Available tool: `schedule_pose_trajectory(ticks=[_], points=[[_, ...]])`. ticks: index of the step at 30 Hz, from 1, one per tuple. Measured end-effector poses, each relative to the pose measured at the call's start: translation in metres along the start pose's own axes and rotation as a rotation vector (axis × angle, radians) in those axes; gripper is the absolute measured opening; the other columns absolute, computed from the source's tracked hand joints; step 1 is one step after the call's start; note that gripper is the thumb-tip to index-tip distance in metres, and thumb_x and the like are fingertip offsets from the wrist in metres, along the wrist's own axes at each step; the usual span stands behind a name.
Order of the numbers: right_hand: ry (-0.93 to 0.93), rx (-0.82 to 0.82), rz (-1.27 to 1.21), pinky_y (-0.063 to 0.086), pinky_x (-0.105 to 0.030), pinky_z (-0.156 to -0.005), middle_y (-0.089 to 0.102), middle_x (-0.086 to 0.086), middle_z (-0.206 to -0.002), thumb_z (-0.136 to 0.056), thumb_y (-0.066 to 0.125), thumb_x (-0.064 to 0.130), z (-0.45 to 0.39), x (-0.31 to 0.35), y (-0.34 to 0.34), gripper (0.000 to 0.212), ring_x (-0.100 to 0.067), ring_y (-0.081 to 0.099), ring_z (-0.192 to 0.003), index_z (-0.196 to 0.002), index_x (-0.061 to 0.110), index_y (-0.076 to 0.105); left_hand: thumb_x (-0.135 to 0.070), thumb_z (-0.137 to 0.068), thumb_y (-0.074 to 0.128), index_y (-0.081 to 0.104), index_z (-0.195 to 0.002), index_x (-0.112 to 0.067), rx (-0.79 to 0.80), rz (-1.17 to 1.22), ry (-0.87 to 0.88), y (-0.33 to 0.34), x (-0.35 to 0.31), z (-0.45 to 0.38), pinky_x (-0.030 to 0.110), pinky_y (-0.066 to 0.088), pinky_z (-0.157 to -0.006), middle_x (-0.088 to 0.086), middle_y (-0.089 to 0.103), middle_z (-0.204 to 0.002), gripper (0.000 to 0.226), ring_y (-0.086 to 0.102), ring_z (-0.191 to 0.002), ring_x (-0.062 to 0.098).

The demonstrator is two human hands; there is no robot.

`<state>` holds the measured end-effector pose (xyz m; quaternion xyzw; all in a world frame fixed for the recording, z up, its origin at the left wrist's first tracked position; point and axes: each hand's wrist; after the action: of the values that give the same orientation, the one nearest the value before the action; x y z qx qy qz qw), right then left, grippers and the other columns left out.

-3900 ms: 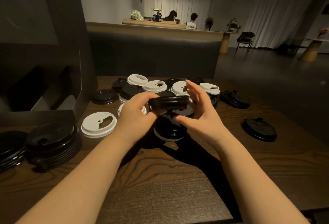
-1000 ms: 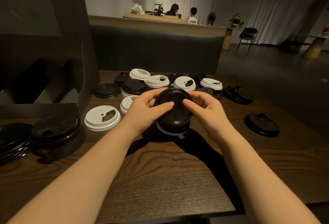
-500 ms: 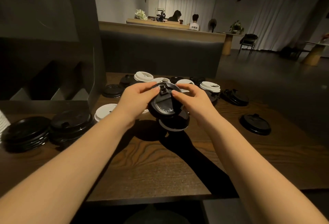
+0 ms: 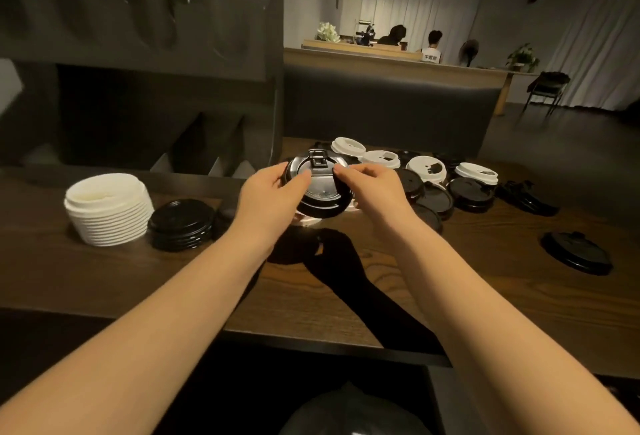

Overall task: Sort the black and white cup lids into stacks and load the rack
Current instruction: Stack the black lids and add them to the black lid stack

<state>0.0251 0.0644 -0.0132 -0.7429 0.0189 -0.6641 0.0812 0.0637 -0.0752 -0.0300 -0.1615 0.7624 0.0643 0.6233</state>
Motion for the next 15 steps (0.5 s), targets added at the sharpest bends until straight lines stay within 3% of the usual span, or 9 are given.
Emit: schedule_pose_trajectory(ticks=[4, 5, 7, 9, 12, 15], points=[[-0.023, 0.043, 0.009, 0.044, -0.009, -0.047, 0.064, 0.000, -0.084, -0.090, 0.064, 0.029, 0.000, 0.011, 0.034, 0.028, -0.005, 0.058, -0.071, -0.104, 0.005, 0.065, -0.024, -0.095, 0.055, 0.070, -0.089, -0.025, -0.055, -0.035, 0.011, -0.039, -0.007, -0.012, 0.022, 0.055, -0.070, 0.000, 0.072, -0.094, 0.016, 0.067, -0.088, 0.011], [-0.031, 0.066, 0.026, 0.050, -0.014, -0.055, 0.066, -0.002, -0.090, -0.089, 0.065, 0.031, -0.002, 0.012, 0.043, 0.031, -0.011, 0.062, -0.080, -0.107, 0.005, 0.065, -0.027, -0.095, 0.055, 0.071, -0.093, -0.022, -0.071, -0.043, -0.010, -0.050, -0.007, -0.015, 0.022, 0.055, -0.069, 0.002, 0.071, -0.096, 0.016, 0.068, -0.089, 0.012], [-0.027, 0.116, 0.051, 0.053, -0.023, -0.072, 0.065, -0.002, -0.110, -0.088, 0.065, 0.034, -0.008, 0.012, 0.062, 0.038, -0.018, 0.061, -0.102, -0.118, 0.011, 0.061, -0.035, -0.092, 0.057, 0.071, -0.102, -0.017, -0.091, -0.065, -0.070, -0.073, -0.001, -0.024, 0.036, 0.059, -0.075, 0.003, 0.071, -0.100, 0.024, 0.068, -0.093, 0.020], [-0.044, 0.162, 0.093, 0.049, -0.028, -0.087, 0.057, 0.003, -0.124, -0.087, 0.066, 0.037, -0.014, 0.011, 0.080, 0.047, -0.016, 0.054, -0.115, -0.129, 0.020, 0.053, -0.034, -0.093, 0.057, 0.071, -0.086, -0.018, -0.127, -0.083, -0.112, -0.093, 0.005, -0.030, 0.040, 0.060, -0.069, -0.001, 0.071, -0.080, 0.023, 0.068, -0.084, 0.021], [-0.149, 0.191, 0.228, 0.039, -0.047, -0.105, 0.058, 0.015, -0.108, -0.084, 0.065, 0.046, -0.020, 0.007, 0.109, 0.044, -0.018, 0.053, -0.117, -0.126, 0.036, 0.054, -0.030, -0.092, 0.060, 0.071, -0.084, -0.012, -0.199, -0.152, -0.129, -0.120, 0.011, -0.036, 0.023, 0.047, -0.052, -0.002, 0.062, -0.068, 0.023, 0.059, -0.065, 0.013], [-0.156, 0.241, 0.310, 0.035, -0.051, -0.106, 0.061, 0.016, -0.098, -0.087, 0.060, 0.047, -0.025, 0.002, 0.135, 0.032, -0.018, 0.056, -0.113, -0.118, 0.038, 0.060, -0.033, -0.091, 0.062, 0.069, -0.085, -0.013, -0.256, -0.333, -0.153, -0.144, 0.011, -0.035, 0.028, 0.047, -0.067, 0.001, 0.062, -0.072, 0.022, 0.060, -0.072, 0.018]])
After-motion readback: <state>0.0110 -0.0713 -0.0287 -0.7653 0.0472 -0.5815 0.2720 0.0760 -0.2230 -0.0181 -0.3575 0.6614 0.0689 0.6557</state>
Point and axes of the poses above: each hand's wrist, its own z-axis away from the middle knuckle, its own y-axis out of the palm, x = y × z
